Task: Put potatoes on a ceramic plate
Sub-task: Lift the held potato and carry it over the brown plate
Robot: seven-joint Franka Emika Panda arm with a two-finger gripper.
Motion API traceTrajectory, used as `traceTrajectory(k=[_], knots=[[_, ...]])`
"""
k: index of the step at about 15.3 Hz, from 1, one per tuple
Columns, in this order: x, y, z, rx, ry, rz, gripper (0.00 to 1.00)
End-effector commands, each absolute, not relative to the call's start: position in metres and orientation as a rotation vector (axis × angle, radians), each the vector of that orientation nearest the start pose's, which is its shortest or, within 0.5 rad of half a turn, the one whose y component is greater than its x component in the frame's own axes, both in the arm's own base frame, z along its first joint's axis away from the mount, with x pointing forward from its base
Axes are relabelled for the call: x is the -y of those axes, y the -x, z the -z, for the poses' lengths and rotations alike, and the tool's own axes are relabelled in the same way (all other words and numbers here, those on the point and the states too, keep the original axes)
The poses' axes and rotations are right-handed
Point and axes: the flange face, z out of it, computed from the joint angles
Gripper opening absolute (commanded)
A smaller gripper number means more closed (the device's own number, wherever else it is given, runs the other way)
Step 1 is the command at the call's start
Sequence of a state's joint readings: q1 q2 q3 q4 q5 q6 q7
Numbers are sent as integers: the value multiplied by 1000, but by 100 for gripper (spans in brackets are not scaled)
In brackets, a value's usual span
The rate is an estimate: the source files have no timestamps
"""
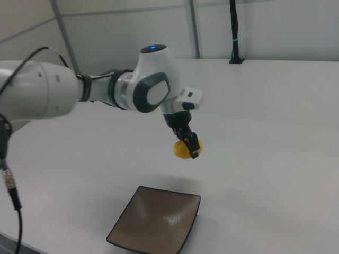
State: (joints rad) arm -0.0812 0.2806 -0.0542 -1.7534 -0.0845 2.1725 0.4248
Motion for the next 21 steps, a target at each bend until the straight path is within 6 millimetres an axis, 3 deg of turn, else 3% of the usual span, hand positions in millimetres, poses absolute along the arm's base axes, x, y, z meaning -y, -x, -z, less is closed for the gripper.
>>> traceTrajectory(k=[1,6,9,11,18,20,21], knots=[[90,-576,-444,-592,3142,57,47],[99,-517,-434,-439,3156,-124,50],[95,-510,-412,-423,3159,-201,58],[95,-510,-410,-420,3160,-201,72],[95,-512,-408,-420,3160,-201,77],[95,-513,-408,-422,3160,-198,90],[96,-513,-409,-425,3160,-198,91]])
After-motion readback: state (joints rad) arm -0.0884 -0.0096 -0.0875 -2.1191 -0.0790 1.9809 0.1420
